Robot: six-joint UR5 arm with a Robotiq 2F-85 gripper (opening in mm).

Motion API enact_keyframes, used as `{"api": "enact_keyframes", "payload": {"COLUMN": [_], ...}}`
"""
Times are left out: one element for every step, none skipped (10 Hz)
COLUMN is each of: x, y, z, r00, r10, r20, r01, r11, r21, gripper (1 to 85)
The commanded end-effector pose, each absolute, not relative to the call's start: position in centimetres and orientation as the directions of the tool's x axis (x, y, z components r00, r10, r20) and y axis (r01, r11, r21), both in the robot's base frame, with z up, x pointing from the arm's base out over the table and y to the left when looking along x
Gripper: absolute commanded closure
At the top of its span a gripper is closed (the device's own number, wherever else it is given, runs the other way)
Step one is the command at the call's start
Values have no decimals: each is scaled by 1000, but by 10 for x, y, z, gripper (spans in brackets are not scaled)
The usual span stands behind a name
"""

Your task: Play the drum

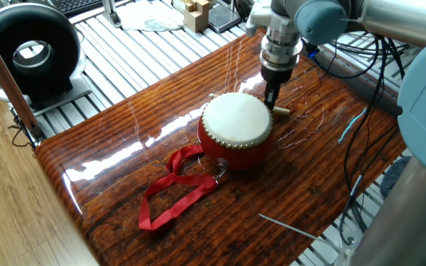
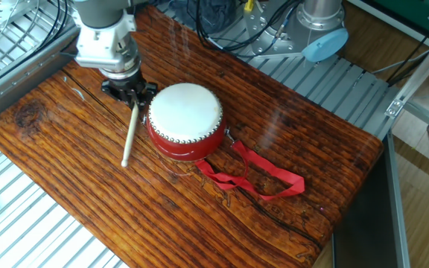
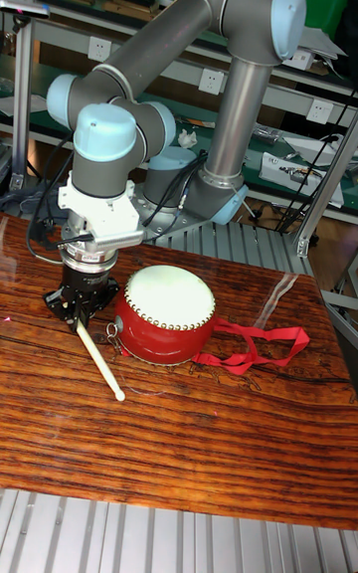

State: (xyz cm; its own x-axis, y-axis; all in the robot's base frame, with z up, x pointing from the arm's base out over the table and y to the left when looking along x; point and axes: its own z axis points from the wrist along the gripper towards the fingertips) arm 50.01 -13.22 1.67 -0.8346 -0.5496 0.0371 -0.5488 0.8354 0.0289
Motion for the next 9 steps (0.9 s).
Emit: {"api": "enact_keyframes", "payload": {"x": [524,532,537,540,544,550,558,565,572], "y": [-141,-141,-137,-131,-128,-129,-128,-125,-119], "z": [48,57,62,66,67,67,65,64,63], "r00": [-800,-786,-783,-774,-760,-741,-711,-683,-664], "r10": [-595,-610,-613,-626,-644,-667,-701,-730,-748], "r20": [75,99,105,97,86,78,59,29,-6], "r01": [-598,-616,-619,-631,-648,-671,-703,-730,-747], "r11": [802,787,784,775,761,741,710,682,664], "r21": [-12,-41,-45,-35,-31,-39,-44,-41,-33], "gripper": [847,847,847,847,847,847,847,847,847]}}
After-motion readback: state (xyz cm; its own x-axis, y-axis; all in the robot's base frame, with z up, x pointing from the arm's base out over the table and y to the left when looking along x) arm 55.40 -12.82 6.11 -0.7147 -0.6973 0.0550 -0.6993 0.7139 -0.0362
